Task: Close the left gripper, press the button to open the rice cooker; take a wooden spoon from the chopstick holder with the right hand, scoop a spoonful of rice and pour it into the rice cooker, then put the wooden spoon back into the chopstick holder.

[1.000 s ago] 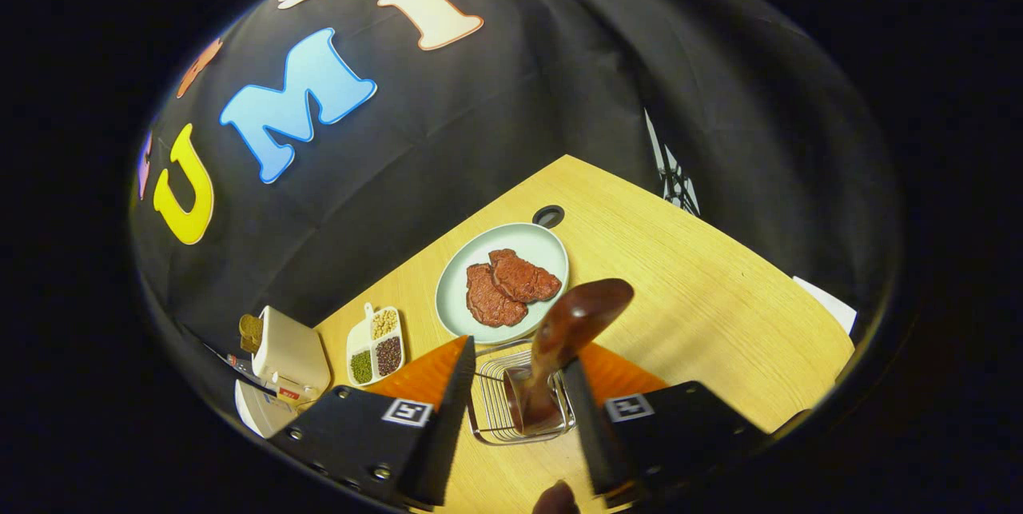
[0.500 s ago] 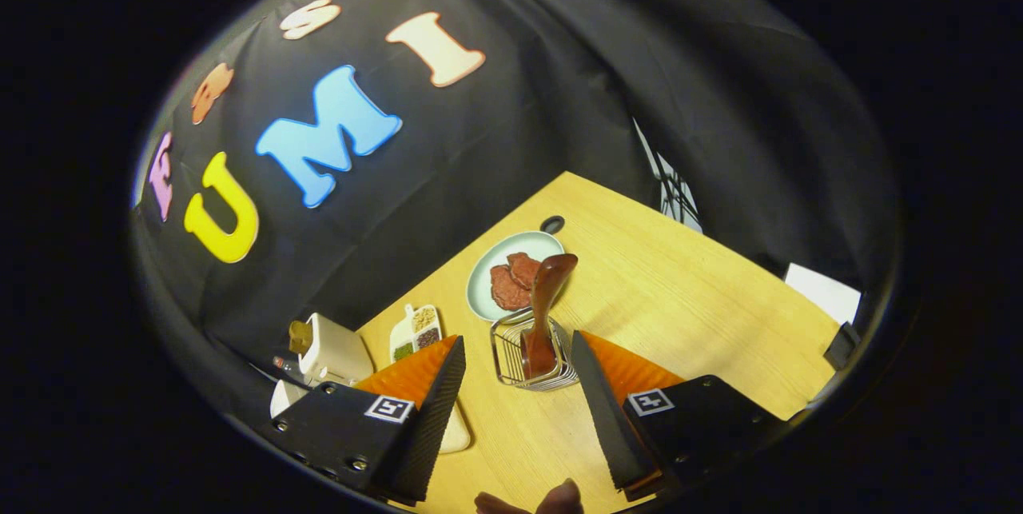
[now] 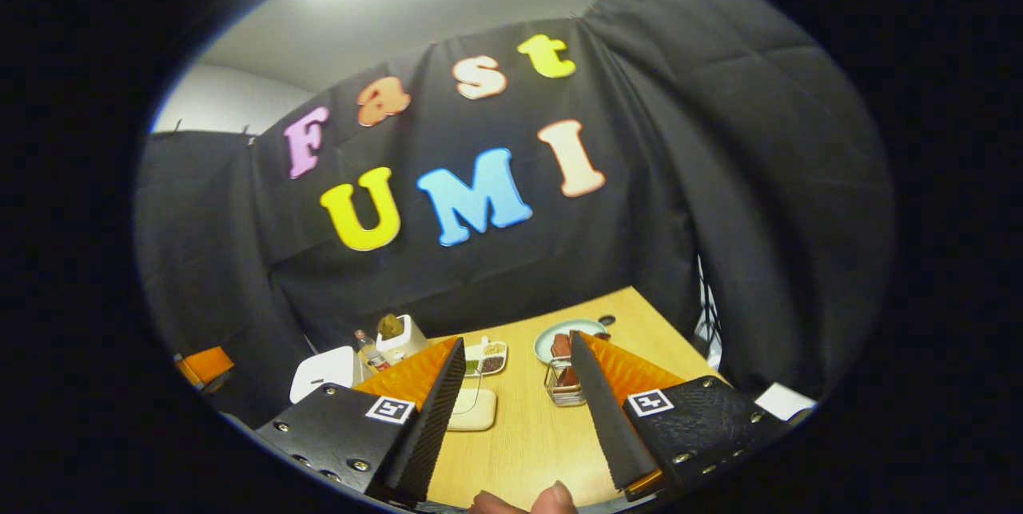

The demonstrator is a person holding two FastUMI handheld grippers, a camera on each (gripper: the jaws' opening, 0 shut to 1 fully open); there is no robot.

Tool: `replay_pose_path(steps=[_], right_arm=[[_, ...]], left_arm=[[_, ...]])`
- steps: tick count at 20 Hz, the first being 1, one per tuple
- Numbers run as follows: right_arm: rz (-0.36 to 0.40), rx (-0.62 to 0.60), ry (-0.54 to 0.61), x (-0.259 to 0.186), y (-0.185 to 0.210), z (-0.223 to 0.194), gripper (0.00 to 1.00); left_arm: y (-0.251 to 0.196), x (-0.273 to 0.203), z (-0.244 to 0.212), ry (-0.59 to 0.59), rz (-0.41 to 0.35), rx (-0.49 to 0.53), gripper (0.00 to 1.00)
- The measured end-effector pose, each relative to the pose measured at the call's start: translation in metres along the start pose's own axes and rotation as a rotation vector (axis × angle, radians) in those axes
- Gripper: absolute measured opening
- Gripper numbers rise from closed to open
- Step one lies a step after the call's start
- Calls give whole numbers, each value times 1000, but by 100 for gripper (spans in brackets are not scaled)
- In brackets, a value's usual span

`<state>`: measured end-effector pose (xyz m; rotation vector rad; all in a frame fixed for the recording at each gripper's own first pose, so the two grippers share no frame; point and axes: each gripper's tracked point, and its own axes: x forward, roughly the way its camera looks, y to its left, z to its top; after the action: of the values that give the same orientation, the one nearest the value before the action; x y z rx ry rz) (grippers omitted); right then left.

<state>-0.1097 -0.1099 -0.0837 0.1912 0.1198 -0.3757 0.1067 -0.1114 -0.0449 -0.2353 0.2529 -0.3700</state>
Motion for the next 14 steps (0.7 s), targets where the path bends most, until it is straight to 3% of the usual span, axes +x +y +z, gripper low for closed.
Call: replay_pose_path(steps=[3, 4, 5, 10, 14], right_arm=[[85, -101, -79, -30, 49, 45, 81], [96, -117, -118, -37, 61, 64, 81], [117, -130, -147, -44, 75, 78, 81], [188, -223, -207, -69, 128, 99, 81], [214, -232, -204, -78, 154, 94, 81]], left_arm=[[-14, -28, 32, -52, -18, 53, 94], [-12, -36, 45, -76, -8, 71, 99], [-9, -45, 54, -89, 6, 80, 96], [23, -76, 81, -144, 78, 156, 93], [36, -83, 91, -159, 73, 162, 94]])
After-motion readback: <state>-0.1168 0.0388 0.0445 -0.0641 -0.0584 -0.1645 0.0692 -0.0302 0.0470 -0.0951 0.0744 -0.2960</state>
